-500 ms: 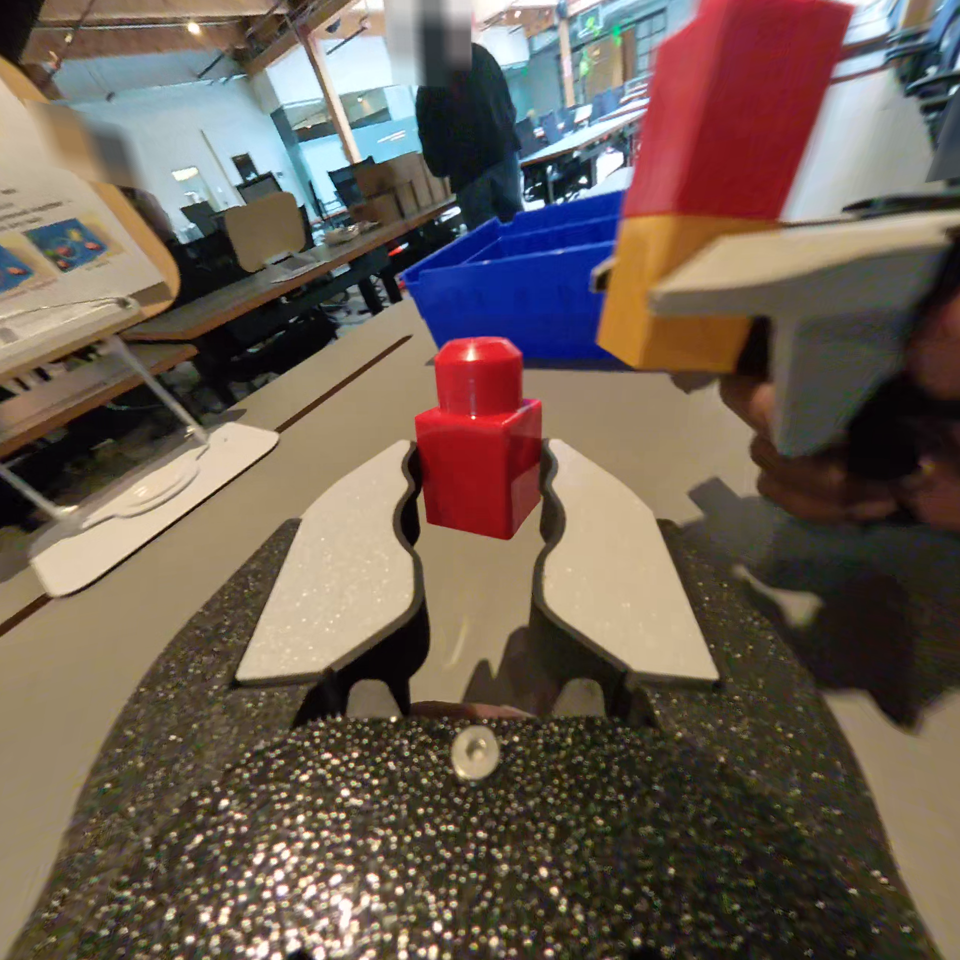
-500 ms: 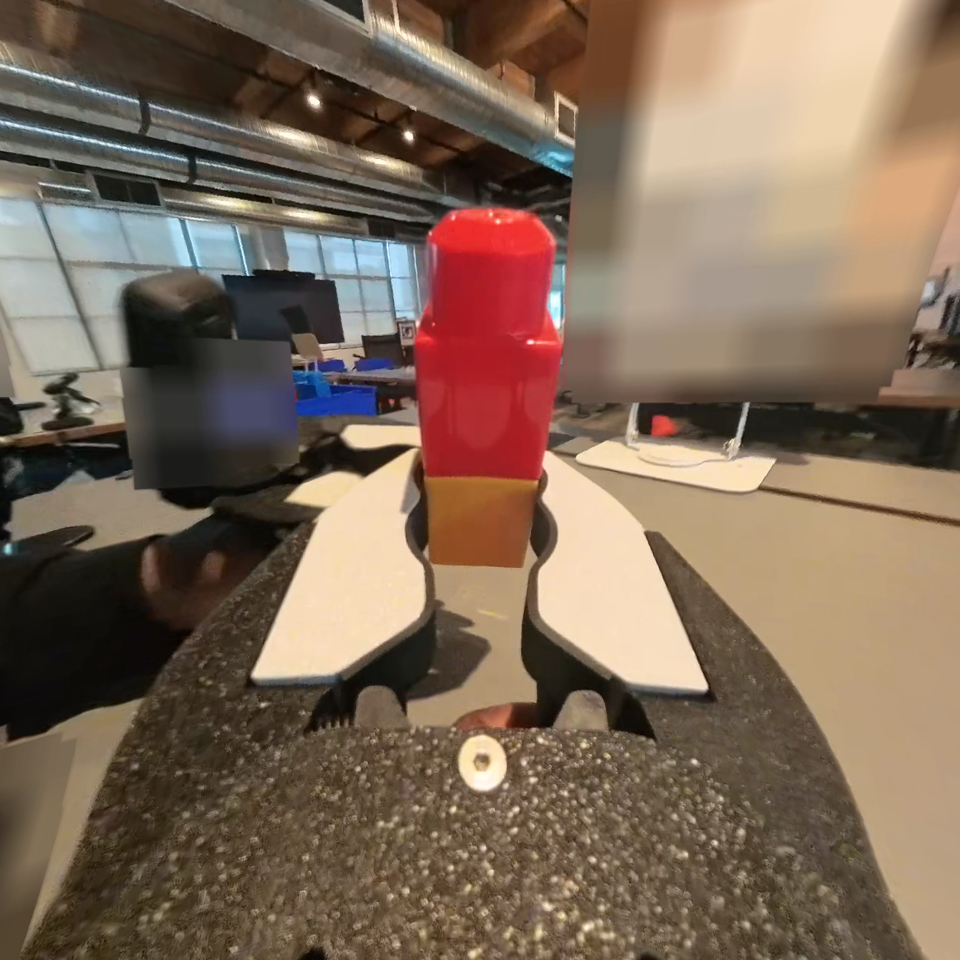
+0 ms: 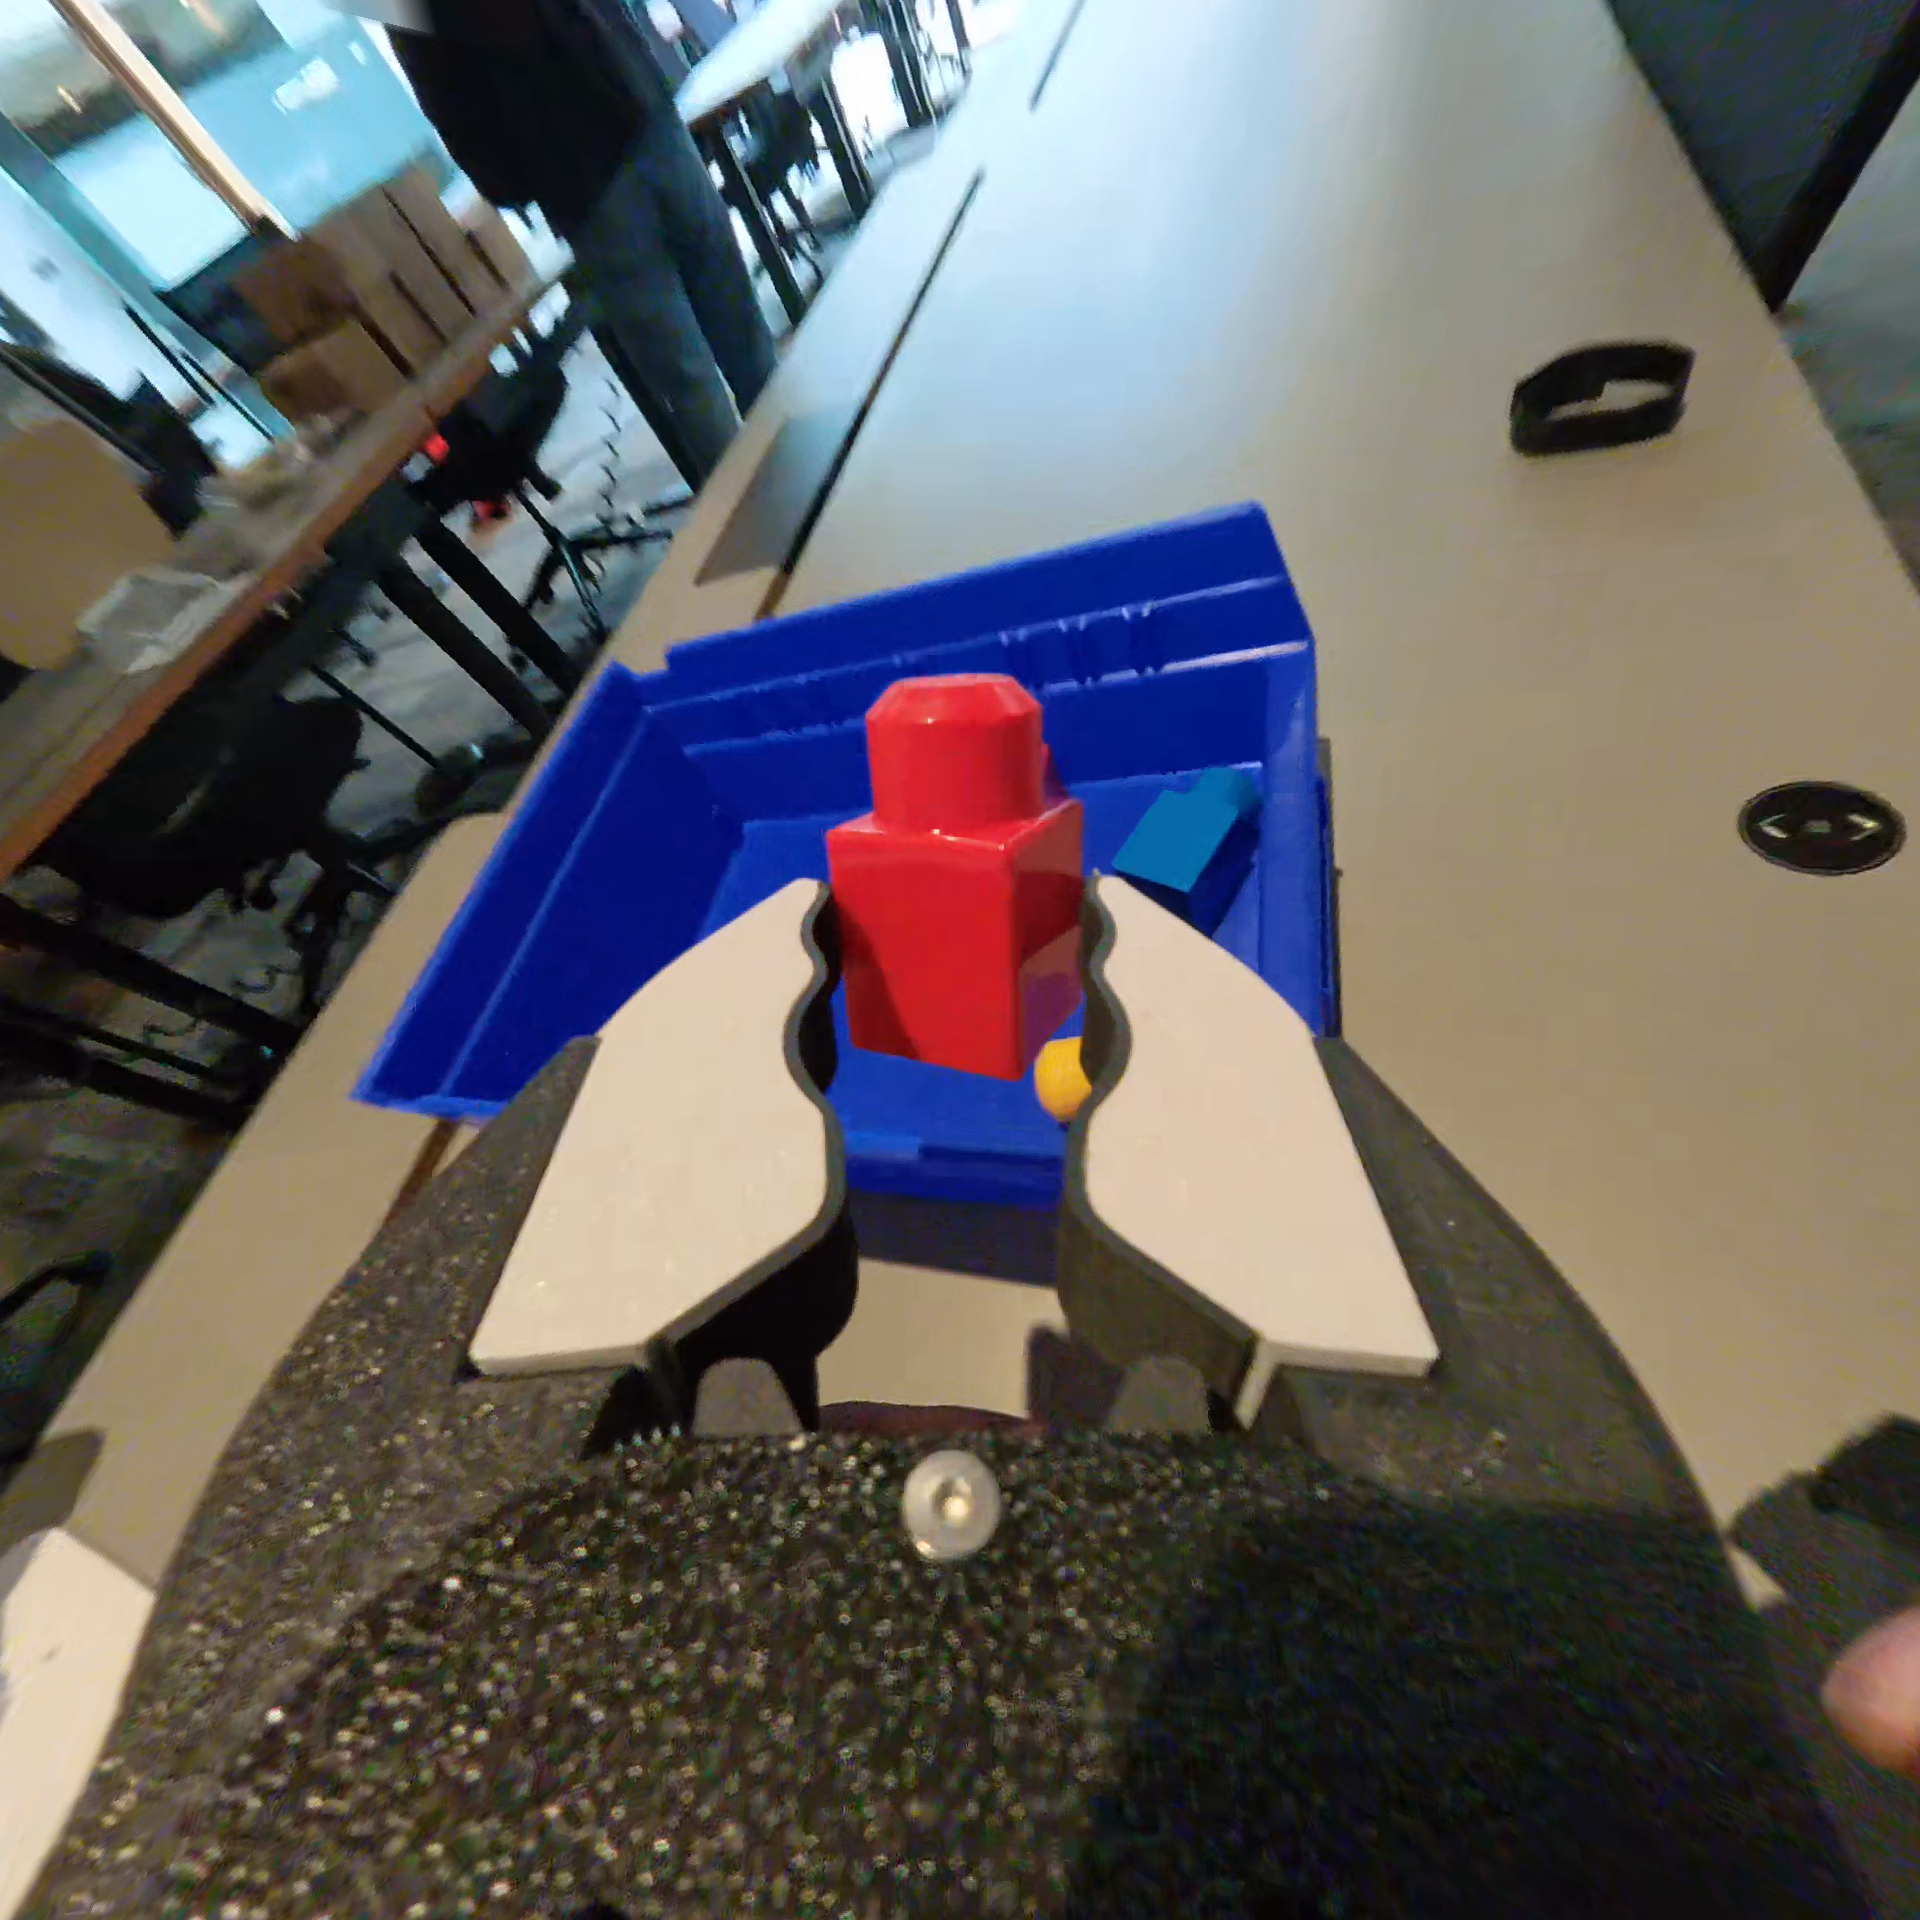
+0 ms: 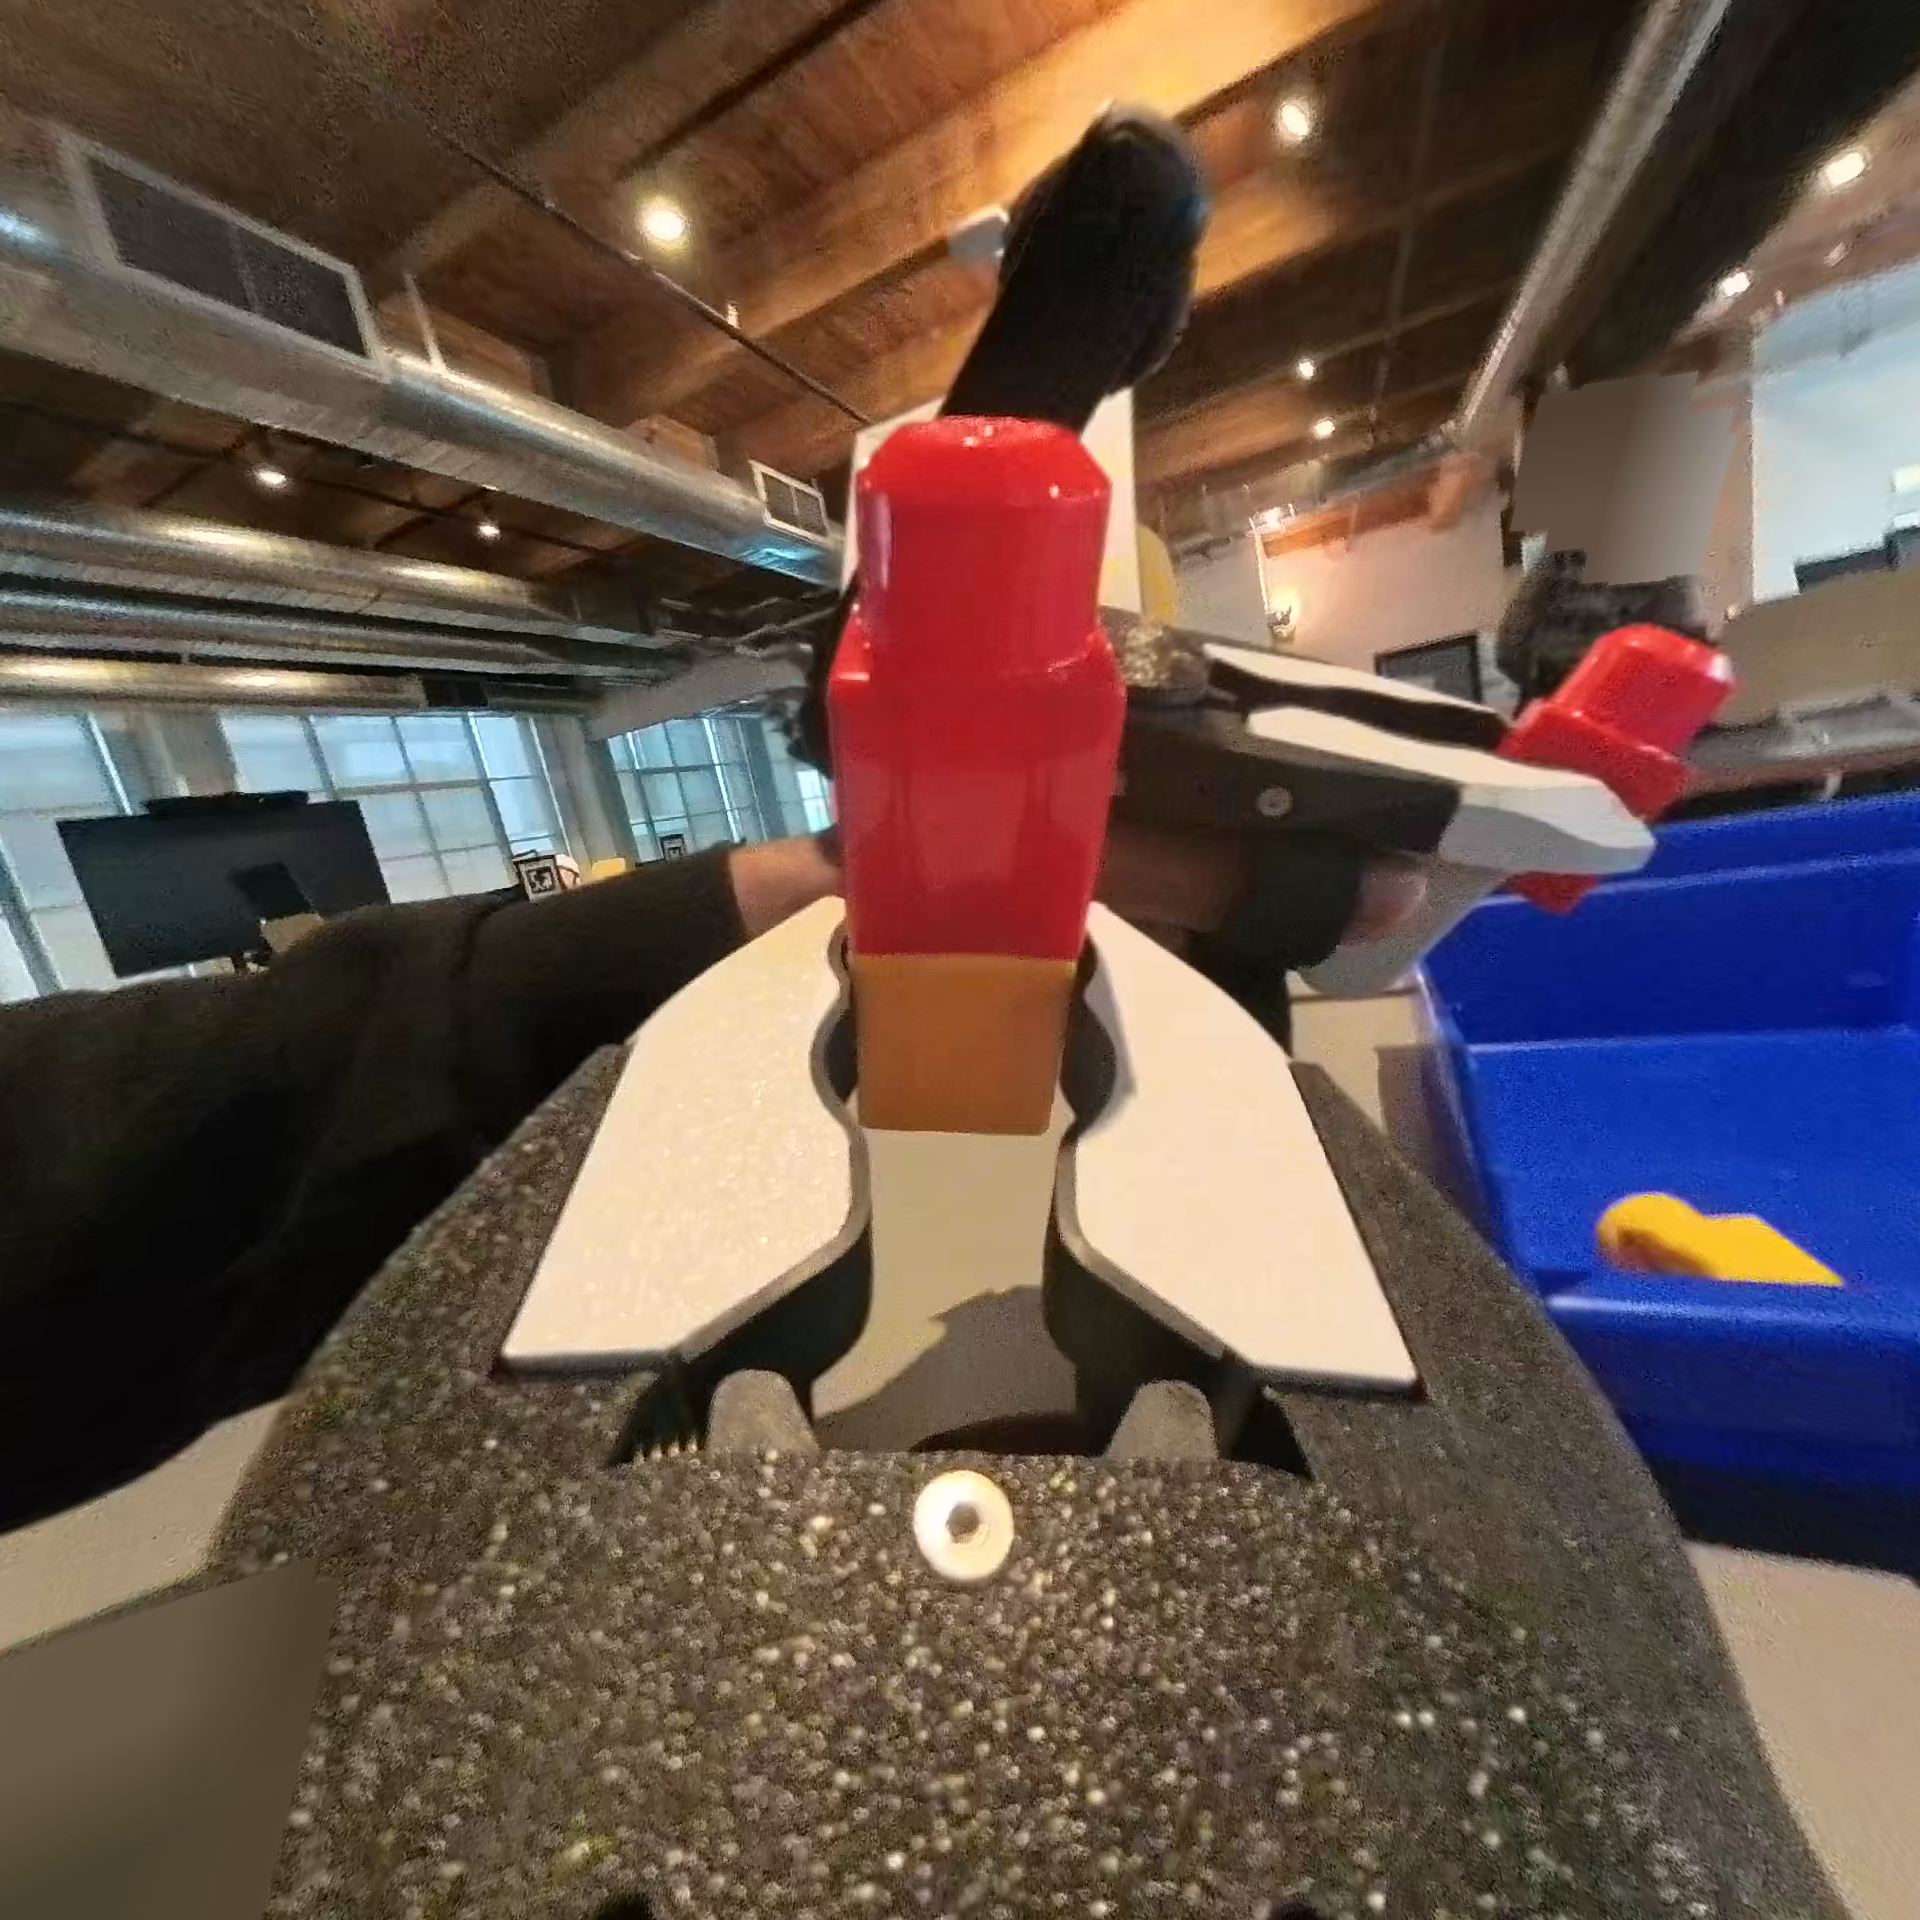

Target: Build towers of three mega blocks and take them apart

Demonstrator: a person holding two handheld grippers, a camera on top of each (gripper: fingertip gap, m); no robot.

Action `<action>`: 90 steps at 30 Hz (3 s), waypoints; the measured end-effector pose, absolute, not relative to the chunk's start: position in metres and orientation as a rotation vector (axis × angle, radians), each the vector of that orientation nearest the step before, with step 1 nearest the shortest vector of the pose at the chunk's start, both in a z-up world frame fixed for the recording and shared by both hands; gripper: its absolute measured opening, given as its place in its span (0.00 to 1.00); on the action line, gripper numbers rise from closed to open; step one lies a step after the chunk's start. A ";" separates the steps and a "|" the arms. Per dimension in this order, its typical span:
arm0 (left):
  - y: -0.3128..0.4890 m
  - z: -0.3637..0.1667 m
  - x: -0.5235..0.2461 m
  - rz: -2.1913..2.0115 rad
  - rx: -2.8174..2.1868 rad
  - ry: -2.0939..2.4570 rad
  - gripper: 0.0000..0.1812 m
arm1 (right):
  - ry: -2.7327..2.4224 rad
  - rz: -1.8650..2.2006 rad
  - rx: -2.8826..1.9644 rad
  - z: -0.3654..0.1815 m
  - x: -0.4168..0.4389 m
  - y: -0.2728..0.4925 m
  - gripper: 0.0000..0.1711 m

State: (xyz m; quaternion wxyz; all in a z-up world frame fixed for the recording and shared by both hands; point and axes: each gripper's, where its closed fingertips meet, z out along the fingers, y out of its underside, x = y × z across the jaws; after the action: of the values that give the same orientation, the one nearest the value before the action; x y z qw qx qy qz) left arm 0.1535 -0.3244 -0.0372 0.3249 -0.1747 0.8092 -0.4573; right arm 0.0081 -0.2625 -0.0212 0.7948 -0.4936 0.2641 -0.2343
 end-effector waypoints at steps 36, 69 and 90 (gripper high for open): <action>-0.198 -0.063 -0.053 -1.719 -0.231 2.351 0.28 | 0.264 -0.172 -1.571 -0.078 -0.053 -0.146 0.21; -0.129 -0.104 -0.016 -1.699 -0.934 1.992 0.26 | 0.964 -0.695 -1.548 -0.071 0.175 -0.346 0.28; -0.100 -0.063 -0.017 -0.993 -0.408 1.567 0.25 | 0.127 -0.085 -1.975 -0.068 -0.063 -0.091 0.40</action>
State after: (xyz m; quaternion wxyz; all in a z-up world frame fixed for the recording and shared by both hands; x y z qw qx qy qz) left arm -0.0169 -0.1003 -0.0627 0.5818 -0.1745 0.6710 -0.4253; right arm -0.0635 -0.0909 -0.0681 0.5484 -0.8337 0.0537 -0.0358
